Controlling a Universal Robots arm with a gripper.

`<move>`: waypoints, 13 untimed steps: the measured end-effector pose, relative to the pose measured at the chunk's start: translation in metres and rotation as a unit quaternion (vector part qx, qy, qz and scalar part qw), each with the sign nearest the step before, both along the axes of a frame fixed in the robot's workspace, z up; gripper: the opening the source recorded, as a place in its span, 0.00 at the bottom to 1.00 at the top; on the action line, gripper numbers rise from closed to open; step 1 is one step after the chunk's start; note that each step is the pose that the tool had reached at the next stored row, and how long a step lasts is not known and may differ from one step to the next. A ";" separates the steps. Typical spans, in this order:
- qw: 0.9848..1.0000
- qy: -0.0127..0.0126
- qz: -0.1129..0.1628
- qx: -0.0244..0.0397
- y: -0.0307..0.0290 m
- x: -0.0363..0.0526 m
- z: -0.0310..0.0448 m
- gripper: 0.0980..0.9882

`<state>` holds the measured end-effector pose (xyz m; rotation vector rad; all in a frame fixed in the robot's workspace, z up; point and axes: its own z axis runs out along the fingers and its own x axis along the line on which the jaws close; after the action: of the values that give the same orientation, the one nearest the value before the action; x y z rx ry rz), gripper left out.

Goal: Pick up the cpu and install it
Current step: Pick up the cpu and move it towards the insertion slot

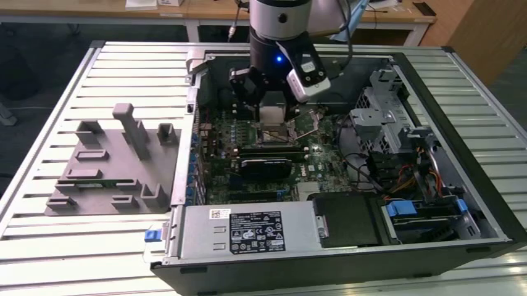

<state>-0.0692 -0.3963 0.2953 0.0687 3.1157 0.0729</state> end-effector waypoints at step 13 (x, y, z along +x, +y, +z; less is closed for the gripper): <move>1.000 0.000 0.000 0.000 0.0013 0.0001 -0.0187 0.50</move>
<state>-0.0691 -0.3950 0.2767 0.0687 3.1156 0.0730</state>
